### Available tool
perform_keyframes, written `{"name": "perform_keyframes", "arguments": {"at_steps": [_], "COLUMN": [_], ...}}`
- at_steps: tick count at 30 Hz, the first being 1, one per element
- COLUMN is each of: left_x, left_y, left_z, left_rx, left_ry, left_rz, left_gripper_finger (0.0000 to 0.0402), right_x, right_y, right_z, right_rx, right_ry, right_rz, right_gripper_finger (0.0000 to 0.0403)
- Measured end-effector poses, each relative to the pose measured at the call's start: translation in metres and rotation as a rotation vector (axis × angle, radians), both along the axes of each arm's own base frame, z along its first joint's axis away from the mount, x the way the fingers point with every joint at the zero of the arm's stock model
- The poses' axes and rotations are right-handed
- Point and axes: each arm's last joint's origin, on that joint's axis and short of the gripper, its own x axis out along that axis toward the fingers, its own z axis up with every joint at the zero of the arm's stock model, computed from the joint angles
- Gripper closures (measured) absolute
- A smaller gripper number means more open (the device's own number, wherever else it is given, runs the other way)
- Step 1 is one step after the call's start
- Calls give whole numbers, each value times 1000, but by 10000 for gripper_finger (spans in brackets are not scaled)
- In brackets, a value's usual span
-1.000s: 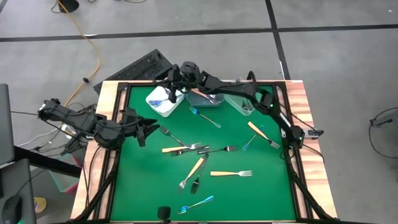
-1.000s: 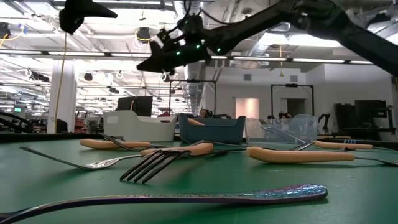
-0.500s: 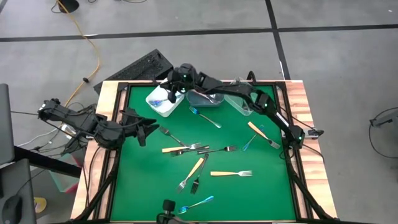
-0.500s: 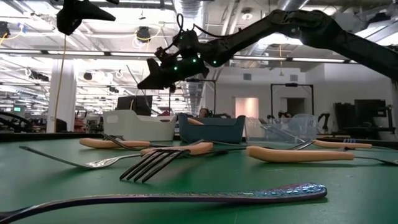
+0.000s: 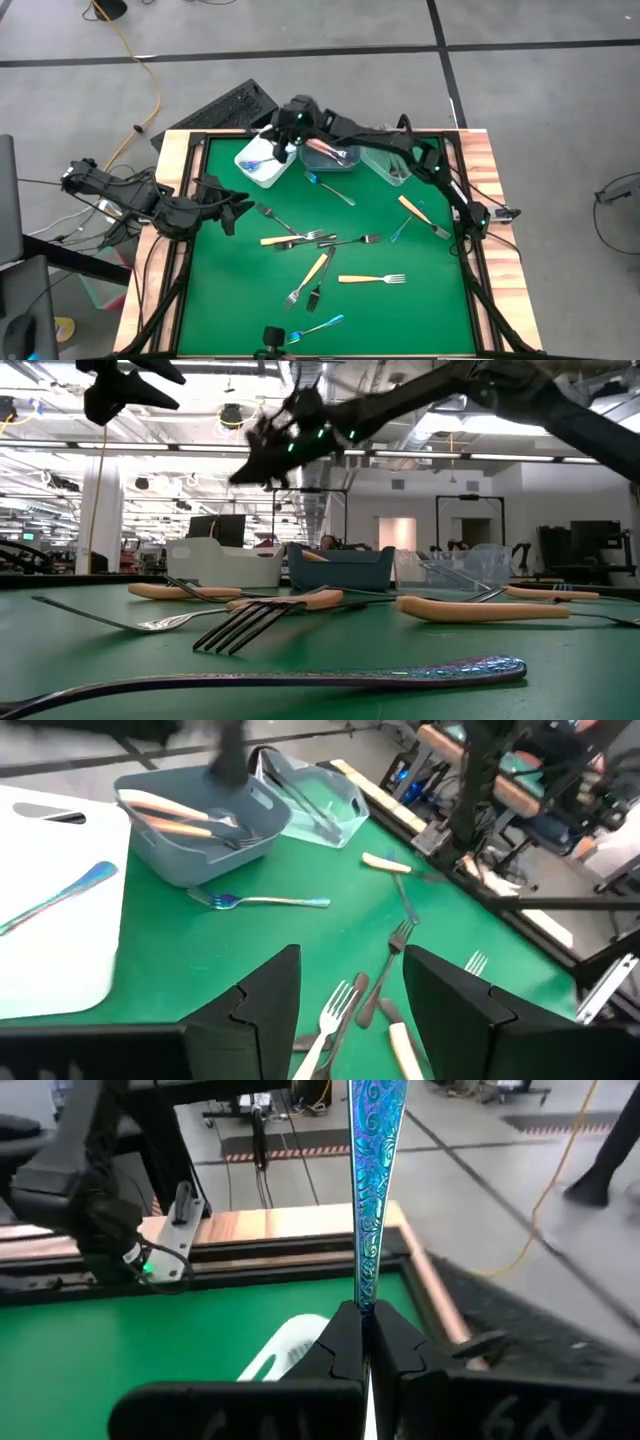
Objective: Sort silverware by color (type)
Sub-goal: Put the blue fork into the white bin
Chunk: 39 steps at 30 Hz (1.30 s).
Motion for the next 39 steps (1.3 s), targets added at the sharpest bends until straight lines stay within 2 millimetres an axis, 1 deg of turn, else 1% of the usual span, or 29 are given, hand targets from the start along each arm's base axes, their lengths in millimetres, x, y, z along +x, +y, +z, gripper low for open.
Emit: {"name": "perform_keyframes", "arguments": {"at_steps": [1,3,4,6,8,11,14,15,18,22,25,27,30,32,34,35,37,39], "left_x": [0,-1,-1,-1,-1,-2,-2,-2,-2,-2,-2,-2,-2,-2,-2,-3,-3,-3], "left_y": [0,0,0,0,1,1,1,1,1,1,1,1,1,1,1,1,1,1], "left_z": [-1,-2,-2,-2,-2,-3,-3,-3,-3,-3,-3,-3,-3,-4,-4,-4,-5,-5], "left_rx": [3,8,10,11,12,4,-12,-21,-41,-40,-38,-38,-37,-34,-35,-38,-42,-46], "left_ry": [8,21,25,28,31,30,25,21,12,12,11,10,13,17,20,21,22,24], "left_rz": [0,0,0,-1,-1,4,13,17,27,30,35,36,37,38,40,42,45,40], "left_gripper_finger": [239,239,239,239,239,239,239,239,239,239,239,239,239,239,239,239,239,239], "right_x": [-5,-13,-18,-25,-30,-33,-31,-31,-30,-21,-10,-8,-5,-3,3,5,7,14], "right_y": [1,1,2,3,1,1,-2,-2,-3,-1,9,17,27,28,25,22,14,7], "right_z": [11,25,31,36,35,27,18,15,11,6,2,2,4,6,-3,-5,-20,-29], "right_rx": [-22,-76,-114,-228,-382,-554,-674,-690,-710,-741,-758,-743,-704,-692,-684,-661,-573,-536], "right_ry": [3,15,34,100,177,288,359,382,394,342,298,298,236,212,188,180,219,211], "right_rz": [5,21,35,74,99,162,170,178,193,195,221,263,334,332,304,281,262,234], "right_gripper_finger": [394,394,394,394,394,394,394,394,394,394,394,394,394,394,394,394,394,394]}}
